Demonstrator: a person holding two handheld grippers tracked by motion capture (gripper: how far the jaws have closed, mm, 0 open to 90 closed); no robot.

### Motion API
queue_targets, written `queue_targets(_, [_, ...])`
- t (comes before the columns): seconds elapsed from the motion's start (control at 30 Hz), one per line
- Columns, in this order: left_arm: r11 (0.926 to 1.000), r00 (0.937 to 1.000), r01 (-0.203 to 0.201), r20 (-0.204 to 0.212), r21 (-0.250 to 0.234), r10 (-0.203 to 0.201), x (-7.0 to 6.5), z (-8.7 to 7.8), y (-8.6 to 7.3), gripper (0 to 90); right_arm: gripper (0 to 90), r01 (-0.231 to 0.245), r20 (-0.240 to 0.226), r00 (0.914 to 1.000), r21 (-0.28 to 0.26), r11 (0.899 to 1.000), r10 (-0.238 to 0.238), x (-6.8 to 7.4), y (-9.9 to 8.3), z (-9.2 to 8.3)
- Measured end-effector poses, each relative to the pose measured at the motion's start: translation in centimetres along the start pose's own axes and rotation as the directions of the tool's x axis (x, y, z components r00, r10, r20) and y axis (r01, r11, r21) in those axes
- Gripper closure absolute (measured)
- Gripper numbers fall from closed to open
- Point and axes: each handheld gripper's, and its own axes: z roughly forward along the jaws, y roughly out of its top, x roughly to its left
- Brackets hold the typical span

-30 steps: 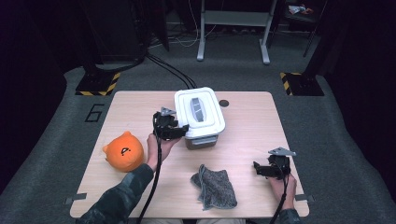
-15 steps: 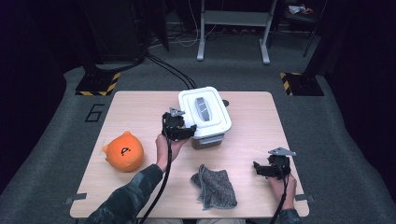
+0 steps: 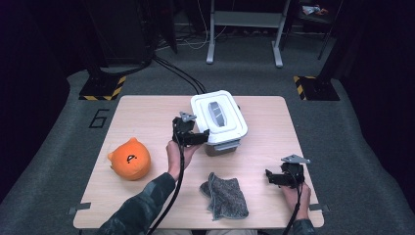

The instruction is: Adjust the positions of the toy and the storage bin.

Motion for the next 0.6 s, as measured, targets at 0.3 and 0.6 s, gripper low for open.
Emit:
queue_targets(0.3, [0.9970, 0.9969, -0.075, 0.023, -0.018, 0.075, 0.4, -3.1, -2.7, 14.2, 8.8, -0.003, 0.003, 1.0000, 0.010, 1.000, 0.003, 0.0, 0.0, -0.1])
queue_targets(0.6, [0.9903, 0.9905, -0.134, 0.039, 0.037, 0.132, 0.4, -3.9, -6.6, 12.1, 8.1, -0.046, -0.053, 0.9976, -0.031, 0.998, 0.045, -0.1, 1.8, -1.8])
